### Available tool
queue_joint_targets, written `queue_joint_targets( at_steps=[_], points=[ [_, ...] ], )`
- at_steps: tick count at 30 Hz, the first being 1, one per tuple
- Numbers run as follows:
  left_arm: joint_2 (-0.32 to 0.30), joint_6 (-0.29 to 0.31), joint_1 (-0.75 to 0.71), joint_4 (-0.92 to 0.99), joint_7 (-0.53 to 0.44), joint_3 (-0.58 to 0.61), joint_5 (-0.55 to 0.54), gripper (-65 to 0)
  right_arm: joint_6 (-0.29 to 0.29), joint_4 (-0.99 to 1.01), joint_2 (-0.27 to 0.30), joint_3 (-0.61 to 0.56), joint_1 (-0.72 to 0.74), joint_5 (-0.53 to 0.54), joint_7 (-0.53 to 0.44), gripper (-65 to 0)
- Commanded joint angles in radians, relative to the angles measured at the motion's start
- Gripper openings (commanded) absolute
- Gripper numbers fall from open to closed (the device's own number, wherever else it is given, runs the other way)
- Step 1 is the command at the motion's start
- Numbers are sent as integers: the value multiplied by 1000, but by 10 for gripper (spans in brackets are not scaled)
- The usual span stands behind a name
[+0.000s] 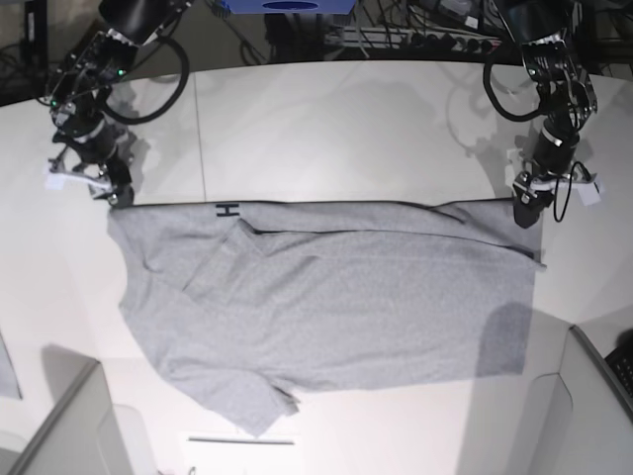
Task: Fold the T-shirt properly
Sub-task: 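Pull the held shoulder edge back toward the arms' bases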
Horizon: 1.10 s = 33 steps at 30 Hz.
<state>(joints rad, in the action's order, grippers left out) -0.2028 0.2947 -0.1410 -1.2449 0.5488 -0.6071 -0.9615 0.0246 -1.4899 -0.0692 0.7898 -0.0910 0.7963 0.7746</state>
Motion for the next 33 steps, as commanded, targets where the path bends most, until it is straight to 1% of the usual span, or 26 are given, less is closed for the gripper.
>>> queue_joint_targets(
  at_steps=[1,22,25,30,32,33],
  points=[
    [-8,-10,2,-3,15,-1,9,-319,5,1,12,3,10,4,-8,-303],
    [-7,-10,10,1,15,-3,9,-319,4,131,12,-10,116,2,-7,-303],
    [-7,-12,24,3,15,-6,11,-319,4,199,38,-10,138,2,-7,-303],
    [-7,-13,27,3,15,-7,9,-331,4,214,38,-8,149,2,-7,-303],
    [-7,-13,27,3,15,-3,9,-331,4,219,38,-8,149,2,-7,-306],
    [-7,-13,27,3,15,-3,9,-332,4,219,38,-8,149,2,-7,-326]
  ],
)
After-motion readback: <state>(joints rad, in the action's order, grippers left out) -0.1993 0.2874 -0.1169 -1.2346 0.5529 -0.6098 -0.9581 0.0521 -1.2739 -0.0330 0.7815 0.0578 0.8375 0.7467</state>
